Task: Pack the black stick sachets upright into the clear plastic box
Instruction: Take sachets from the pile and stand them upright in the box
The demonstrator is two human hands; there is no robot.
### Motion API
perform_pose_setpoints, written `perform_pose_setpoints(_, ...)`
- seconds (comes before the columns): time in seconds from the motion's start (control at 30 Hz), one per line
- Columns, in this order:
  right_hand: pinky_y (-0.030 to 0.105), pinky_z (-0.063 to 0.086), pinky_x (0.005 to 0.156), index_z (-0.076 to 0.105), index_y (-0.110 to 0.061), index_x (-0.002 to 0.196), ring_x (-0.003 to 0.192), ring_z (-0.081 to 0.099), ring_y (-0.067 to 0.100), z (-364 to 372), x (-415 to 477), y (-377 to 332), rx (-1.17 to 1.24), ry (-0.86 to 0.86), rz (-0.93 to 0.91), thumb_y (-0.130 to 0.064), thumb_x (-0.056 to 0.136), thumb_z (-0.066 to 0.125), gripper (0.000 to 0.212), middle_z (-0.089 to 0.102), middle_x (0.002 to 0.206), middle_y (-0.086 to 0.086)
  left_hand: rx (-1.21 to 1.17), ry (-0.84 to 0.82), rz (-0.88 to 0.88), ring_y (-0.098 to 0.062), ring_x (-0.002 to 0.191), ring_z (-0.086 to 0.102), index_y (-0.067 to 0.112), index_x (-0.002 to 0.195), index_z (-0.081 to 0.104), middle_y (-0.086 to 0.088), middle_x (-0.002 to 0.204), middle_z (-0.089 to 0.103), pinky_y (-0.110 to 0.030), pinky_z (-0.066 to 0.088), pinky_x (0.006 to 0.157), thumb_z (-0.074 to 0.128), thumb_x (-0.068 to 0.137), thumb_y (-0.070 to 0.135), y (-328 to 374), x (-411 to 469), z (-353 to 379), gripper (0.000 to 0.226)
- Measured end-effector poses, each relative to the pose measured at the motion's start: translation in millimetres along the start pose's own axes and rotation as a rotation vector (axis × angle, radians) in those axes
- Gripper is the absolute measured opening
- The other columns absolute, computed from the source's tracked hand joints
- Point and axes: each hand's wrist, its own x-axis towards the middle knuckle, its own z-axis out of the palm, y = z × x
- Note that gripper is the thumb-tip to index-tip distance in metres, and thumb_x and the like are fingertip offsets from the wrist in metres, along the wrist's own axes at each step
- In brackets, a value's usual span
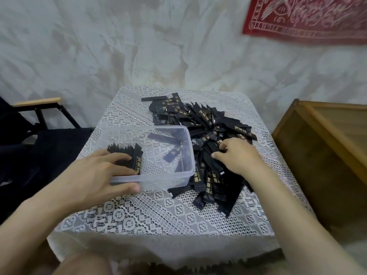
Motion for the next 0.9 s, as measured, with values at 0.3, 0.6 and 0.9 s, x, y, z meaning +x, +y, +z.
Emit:
perform_pose_setpoints(0.3, 0.038, 0.048, 0.085, 0.061, -0.017, 0.116, 0.114, 0.06, 0.038, 5.0, 9.2, -13.5, 0.03, -0.027, 0.095, -0.058, 0.087, 0.07, 0.051, 0.065, 0.12, 0.012, 0.004, 0.011, 0.015, 0.001, 0.123, 0.034, 0.071, 0.119, 0.052, 0.032, 0.148, 0.038, -0.02, 0.03, 0.074, 0.001, 0.07, 0.099, -0.7, 0.3, 0.5, 0.076)
perform_pose_setpoints(0.6, 0.032, 0.037, 0.064, 0.053, -0.016, 0.078, 0.068, 0.052, 0.025, 8.5, 17.3, -1.9, 0.283, -0.186, 0.032, -0.034, 0.086, 0.078, 0.032, 0.056, 0.071, 0.005, 0.002, 0.02, 0.006, -0.002, 0.122, 0.035, 0.071, 0.119, 0.053, 0.032, 0.148, 0.038, -0.022, 0.033, 0.079, 0.001, 0.069, 0.1, -0.8, 0.1, 1.6, 0.078)
perform_pose_setpoints(0.9, 0.026, 0.042, 0.056, 0.066, -0.011, 0.089, 0.052, 0.052, 0.014, -6.0, -9.4, 5.7, 0.284, -0.291, 0.027, -0.056, 0.087, 0.072, 0.045, 0.065, 0.064, 0.0, -0.016, 0.025, 0.004, -0.001, 0.12, 0.035, 0.072, 0.117, 0.053, 0.033, 0.147, 0.04, -0.022, 0.034, 0.078, 0.003, 0.068, 0.101, -1.1, 1.0, 2.4, 0.076)
